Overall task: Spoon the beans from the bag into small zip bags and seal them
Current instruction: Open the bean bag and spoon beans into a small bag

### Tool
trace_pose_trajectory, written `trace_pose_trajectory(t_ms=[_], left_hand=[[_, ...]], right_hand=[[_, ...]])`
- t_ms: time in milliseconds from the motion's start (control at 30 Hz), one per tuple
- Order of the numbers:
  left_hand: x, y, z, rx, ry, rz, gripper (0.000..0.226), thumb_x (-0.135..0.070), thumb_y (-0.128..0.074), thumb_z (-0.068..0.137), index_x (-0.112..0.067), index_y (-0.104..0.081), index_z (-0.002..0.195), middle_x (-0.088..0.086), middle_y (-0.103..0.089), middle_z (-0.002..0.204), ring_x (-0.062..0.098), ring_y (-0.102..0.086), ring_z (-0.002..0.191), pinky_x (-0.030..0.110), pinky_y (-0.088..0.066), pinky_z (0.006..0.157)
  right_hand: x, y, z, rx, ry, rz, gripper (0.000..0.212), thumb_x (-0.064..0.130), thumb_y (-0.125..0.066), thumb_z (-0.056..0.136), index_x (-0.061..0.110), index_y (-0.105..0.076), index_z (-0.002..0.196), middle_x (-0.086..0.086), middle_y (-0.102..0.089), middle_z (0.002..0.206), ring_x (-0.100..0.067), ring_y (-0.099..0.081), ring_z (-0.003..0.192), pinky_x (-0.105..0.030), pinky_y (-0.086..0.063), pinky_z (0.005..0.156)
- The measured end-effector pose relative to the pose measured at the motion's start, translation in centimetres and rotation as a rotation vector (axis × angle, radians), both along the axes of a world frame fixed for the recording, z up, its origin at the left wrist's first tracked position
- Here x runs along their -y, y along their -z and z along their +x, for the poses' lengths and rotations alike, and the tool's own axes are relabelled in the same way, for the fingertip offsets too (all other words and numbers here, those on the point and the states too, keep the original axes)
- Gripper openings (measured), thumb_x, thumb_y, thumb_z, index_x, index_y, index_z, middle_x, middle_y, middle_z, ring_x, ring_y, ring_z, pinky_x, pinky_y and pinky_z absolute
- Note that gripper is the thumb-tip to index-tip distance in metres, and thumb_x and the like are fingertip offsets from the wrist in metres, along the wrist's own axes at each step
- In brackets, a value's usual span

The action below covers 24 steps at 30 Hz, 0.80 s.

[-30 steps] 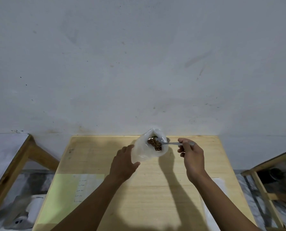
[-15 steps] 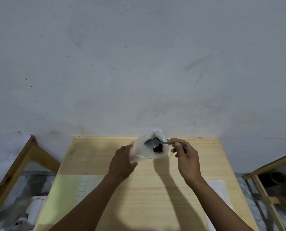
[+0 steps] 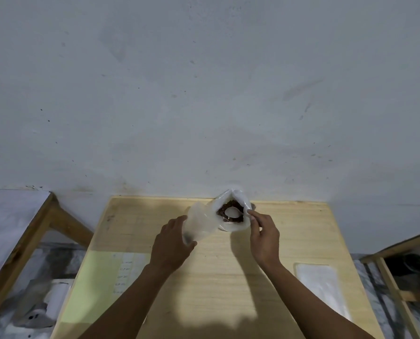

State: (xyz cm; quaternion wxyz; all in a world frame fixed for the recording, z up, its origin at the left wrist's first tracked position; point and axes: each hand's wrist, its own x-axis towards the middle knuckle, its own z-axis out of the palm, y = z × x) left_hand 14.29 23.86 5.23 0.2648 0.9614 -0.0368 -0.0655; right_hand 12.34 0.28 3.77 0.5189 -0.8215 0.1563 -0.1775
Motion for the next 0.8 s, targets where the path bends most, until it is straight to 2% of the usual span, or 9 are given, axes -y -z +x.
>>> trace_pose_trajectory(t_ms=[67,133,267,400,467,567,667,733,800], left_hand=[[-0.4,0.0,-0.2,-0.003,-0.007,-0.001,0.072,-0.042,-0.072,0.078,-0.022,-0.041,0.14,0.001,-0.052,0.134,0.023,-0.052,0.116,0.039,-0.047,0.094],[-0.8,0.0,-0.5,-0.007,-0.015,0.001,0.074,-0.043,-0.073,0.078,-0.022,-0.04,0.14,0.001,-0.052,0.135,0.023,-0.052,0.117,0.039,-0.047,0.095],[-1.2,0.0,-1.1,-0.015,-0.018,0.006,0.074,-0.044,-0.073,0.079,-0.02,-0.041,0.141,0.003,-0.052,0.135,0.022,-0.053,0.117,0.037,-0.047,0.096],[-1.7,0.2,-1.6,-0.032,-0.02,-0.002,0.074,-0.045,-0.073,0.078,-0.021,-0.04,0.141,0.002,-0.052,0.135,0.022,-0.053,0.117,0.037,-0.046,0.096],[-1.9,0.3,-1.7,-0.036,-0.022,0.007,0.075,-0.045,-0.073,0.078,-0.022,-0.04,0.141,0.001,-0.051,0.136,0.022,-0.052,0.118,0.037,-0.045,0.097],[-1.9,0.4,-1.7,-0.036,-0.024,0.006,0.075,-0.046,-0.073,0.078,-0.021,-0.04,0.141,0.002,-0.053,0.135,0.021,-0.053,0.117,0.036,-0.047,0.096],[-1.7,0.5,-1.8,-0.041,-0.022,0.01,0.075,-0.045,-0.073,0.078,-0.021,-0.04,0.141,0.002,-0.052,0.136,0.022,-0.053,0.117,0.036,-0.047,0.096],[-1.4,0.5,-1.9,-0.043,-0.021,0.014,0.075,-0.044,-0.073,0.078,-0.021,-0.04,0.141,0.001,-0.051,0.136,0.022,-0.052,0.118,0.037,-0.046,0.096],[-1.1,0.5,-2.0,-0.042,-0.018,0.013,0.074,-0.043,-0.073,0.078,-0.022,-0.04,0.141,0.0,-0.051,0.136,0.022,-0.052,0.118,0.037,-0.046,0.096]], right_hand=[[-0.6,0.7,0.3,-0.002,-0.012,-0.034,0.026,0.007,-0.05,0.099,0.014,-0.069,0.115,0.001,-0.062,0.101,-0.014,-0.062,0.095,-0.008,-0.042,0.083],[-1.0,1.0,0.9,-0.008,0.024,-0.04,0.027,0.007,-0.049,0.099,0.013,-0.069,0.117,0.001,-0.059,0.101,-0.012,-0.059,0.093,-0.002,-0.037,0.081],[-1.6,2.1,1.8,-0.058,0.102,0.01,0.027,0.009,-0.047,0.1,0.011,-0.068,0.118,-0.004,-0.061,0.105,-0.014,-0.057,0.097,-0.018,-0.038,0.088],[-2.0,3.1,2.1,-0.174,0.196,0.198,0.027,0.012,-0.043,0.102,0.008,-0.067,0.114,-0.01,-0.064,0.117,-0.024,-0.058,0.111,-0.034,-0.043,0.1],[-2.0,3.3,2.2,-0.233,0.187,0.221,0.029,0.013,-0.042,0.102,0.008,-0.067,0.114,-0.012,-0.065,0.118,-0.026,-0.057,0.114,-0.036,-0.043,0.101],[-1.9,3.1,2.4,-0.292,0.176,0.241,0.03,0.013,-0.041,0.101,0.007,-0.069,0.111,-0.012,-0.067,0.114,-0.028,-0.059,0.109,-0.039,-0.045,0.098],[-1.4,2.9,3.0,-0.399,0.205,0.351,0.03,0.011,-0.043,0.099,0.006,-0.071,0.105,-0.009,-0.068,0.104,-0.027,-0.06,0.1,-0.042,-0.049,0.094],[-1.0,2.8,3.5,-0.472,0.222,0.5,0.029,0.008,-0.045,0.096,0.006,-0.073,0.101,-0.007,-0.067,0.088,-0.024,-0.06,0.083,-0.039,-0.051,0.081],[-0.5,2.5,3.7,-0.515,0.25,0.634,0.027,0.006,-0.047,0.094,0.007,-0.073,0.095,-0.005,-0.063,0.074,-0.019,-0.054,0.069,-0.033,-0.045,0.067]])
